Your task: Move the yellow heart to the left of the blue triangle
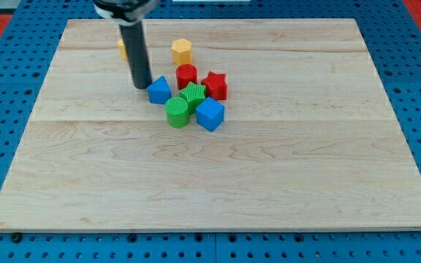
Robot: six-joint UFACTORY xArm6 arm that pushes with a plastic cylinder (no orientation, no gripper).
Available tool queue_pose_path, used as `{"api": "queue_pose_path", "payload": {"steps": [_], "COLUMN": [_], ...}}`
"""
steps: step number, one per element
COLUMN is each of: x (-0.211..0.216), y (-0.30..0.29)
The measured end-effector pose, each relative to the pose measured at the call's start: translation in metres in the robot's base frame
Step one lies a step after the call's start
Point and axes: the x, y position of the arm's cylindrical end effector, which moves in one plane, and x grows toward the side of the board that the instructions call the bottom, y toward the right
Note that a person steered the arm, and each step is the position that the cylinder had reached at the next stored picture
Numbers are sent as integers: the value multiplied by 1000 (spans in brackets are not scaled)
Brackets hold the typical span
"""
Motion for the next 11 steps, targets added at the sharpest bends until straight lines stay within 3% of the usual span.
{"api": "queue_pose_path", "payload": {"steps": [1,4,5,6,7,9,10,11], "x": [-38,-55,-96,-71,-29,-80,-20,8], "y": [-38,54,21,-51,-58,-19,-36,-38]}}
